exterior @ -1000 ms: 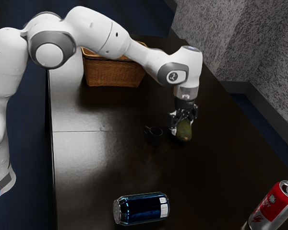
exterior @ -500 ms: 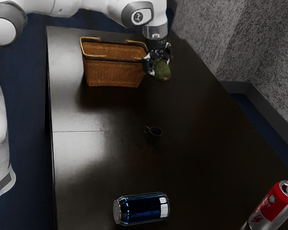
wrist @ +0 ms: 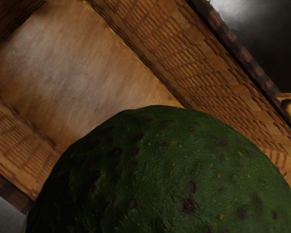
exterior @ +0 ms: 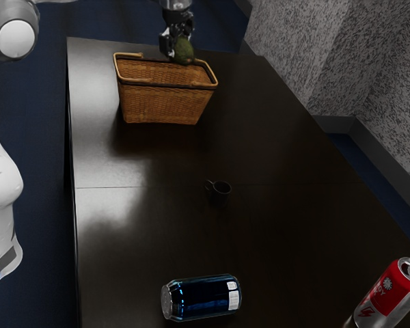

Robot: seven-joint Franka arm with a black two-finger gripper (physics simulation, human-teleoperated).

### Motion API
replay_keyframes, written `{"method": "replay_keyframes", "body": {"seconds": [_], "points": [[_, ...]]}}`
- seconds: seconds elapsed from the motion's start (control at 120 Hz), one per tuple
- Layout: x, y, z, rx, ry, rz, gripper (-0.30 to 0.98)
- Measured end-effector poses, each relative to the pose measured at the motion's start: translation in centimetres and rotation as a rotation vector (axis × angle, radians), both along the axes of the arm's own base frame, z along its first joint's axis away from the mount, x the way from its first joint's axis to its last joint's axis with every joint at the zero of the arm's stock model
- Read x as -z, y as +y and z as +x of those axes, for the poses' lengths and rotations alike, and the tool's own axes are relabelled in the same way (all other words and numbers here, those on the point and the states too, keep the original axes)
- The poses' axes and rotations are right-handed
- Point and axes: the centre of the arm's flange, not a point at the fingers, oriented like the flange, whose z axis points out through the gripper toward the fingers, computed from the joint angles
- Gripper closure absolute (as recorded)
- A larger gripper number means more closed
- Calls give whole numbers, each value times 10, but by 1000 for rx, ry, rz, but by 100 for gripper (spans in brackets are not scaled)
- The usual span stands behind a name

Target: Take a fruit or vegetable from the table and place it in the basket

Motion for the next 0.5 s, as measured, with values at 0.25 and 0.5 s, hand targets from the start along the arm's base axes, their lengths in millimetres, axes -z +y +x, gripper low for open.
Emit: {"method": "replay_keyframes", "body": {"seconds": [0.25, 0.5], "points": [[4, 22, 0, 34, 12, 2, 22], [4, 30, -5, 89, 2, 1, 7]]}}
